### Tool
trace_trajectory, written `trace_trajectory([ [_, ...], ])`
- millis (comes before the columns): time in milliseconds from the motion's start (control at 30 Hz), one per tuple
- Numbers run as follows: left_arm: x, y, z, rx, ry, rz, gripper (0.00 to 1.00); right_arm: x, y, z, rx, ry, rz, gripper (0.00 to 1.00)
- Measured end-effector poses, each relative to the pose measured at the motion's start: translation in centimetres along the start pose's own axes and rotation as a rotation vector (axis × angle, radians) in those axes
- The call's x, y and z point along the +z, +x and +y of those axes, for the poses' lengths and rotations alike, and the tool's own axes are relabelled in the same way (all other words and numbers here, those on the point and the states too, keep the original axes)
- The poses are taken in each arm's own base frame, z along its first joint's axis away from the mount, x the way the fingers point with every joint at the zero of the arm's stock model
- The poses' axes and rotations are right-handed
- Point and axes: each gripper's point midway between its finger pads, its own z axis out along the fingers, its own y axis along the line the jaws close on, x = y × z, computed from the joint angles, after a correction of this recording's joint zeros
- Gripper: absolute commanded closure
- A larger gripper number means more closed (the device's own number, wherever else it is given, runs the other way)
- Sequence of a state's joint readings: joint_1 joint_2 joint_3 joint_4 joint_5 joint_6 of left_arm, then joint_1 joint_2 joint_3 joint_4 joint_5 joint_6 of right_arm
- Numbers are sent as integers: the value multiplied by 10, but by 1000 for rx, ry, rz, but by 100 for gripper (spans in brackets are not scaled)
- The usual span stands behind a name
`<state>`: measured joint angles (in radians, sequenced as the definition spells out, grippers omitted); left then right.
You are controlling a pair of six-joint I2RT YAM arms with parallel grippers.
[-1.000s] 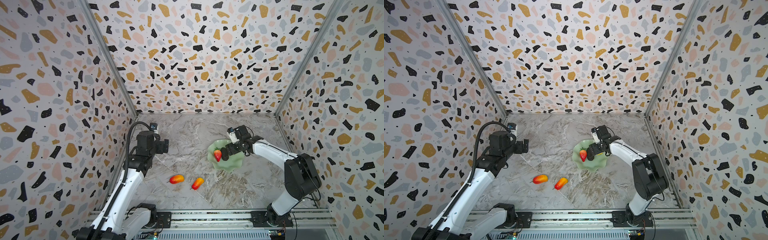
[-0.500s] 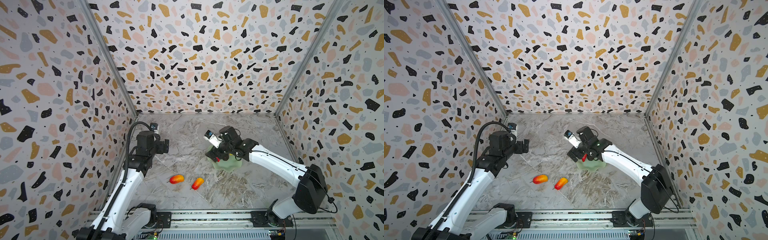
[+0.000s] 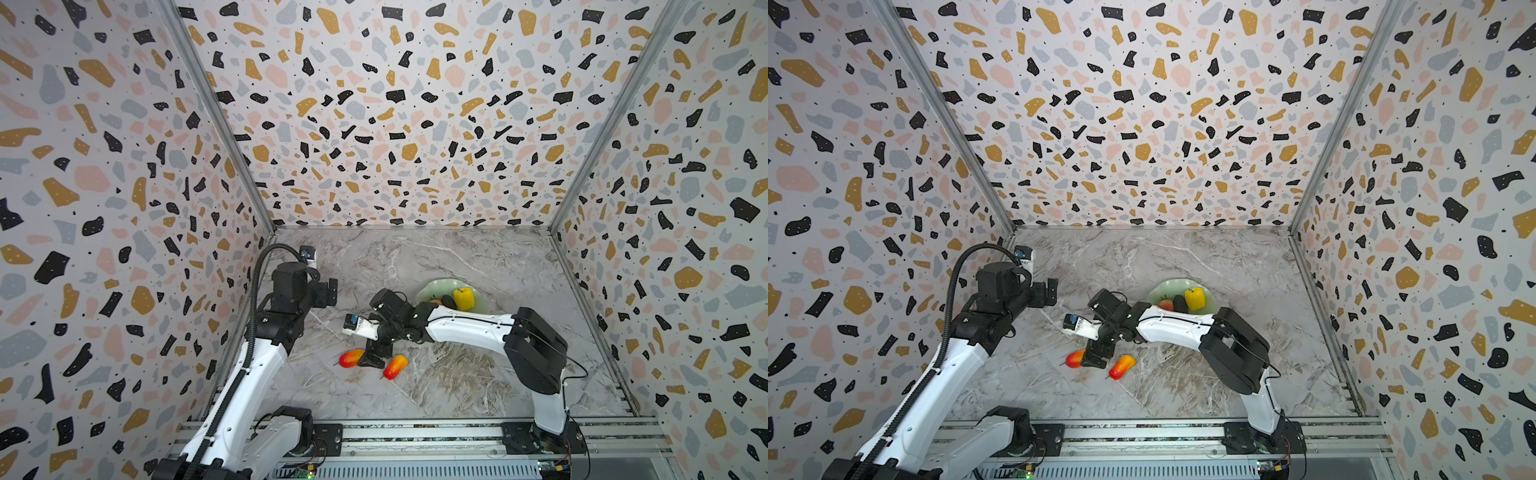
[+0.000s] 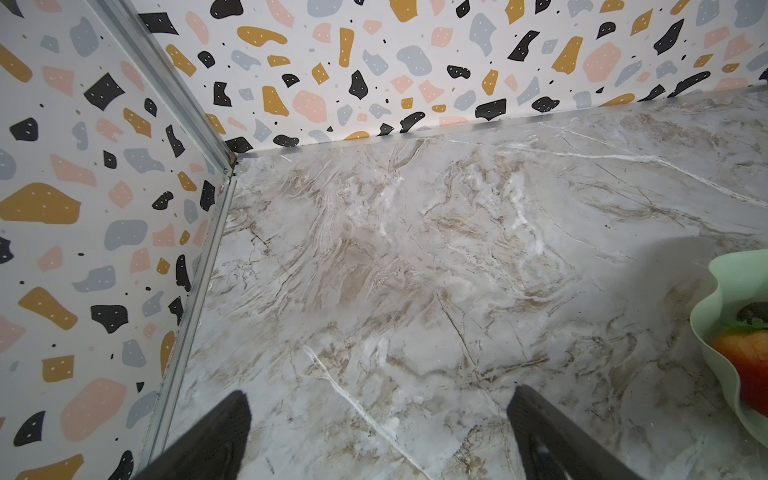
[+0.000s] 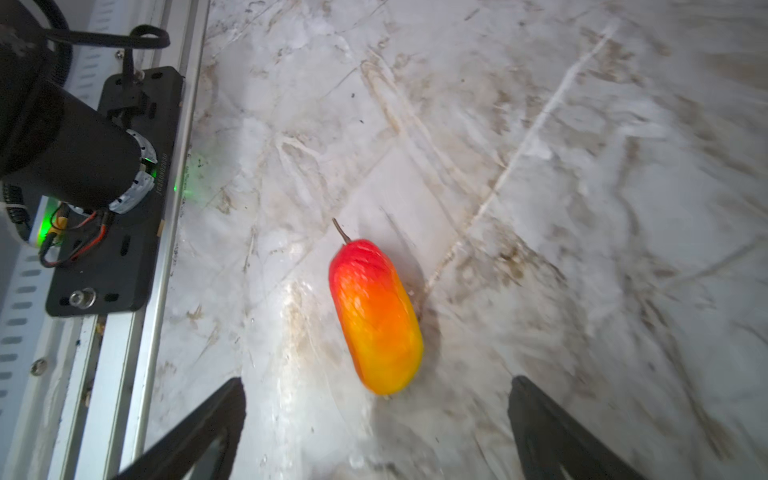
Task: Place and organize the fake fruits in the fruit bowl
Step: 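Move the right gripper to the farther red-orange mango and lower around it, then close the right gripper on the mango and lift it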
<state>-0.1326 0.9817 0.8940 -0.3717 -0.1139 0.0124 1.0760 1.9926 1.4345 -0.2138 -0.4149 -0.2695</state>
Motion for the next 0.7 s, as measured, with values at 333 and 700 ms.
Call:
trace_trajectory([
  [333, 0, 0, 0, 0, 0, 0, 0, 39, -2, 4, -17, -30, 0, 14],
  [700, 0, 0, 0, 2, 0, 1, 0, 54, 13, -1, 28, -27, 31, 54],
])
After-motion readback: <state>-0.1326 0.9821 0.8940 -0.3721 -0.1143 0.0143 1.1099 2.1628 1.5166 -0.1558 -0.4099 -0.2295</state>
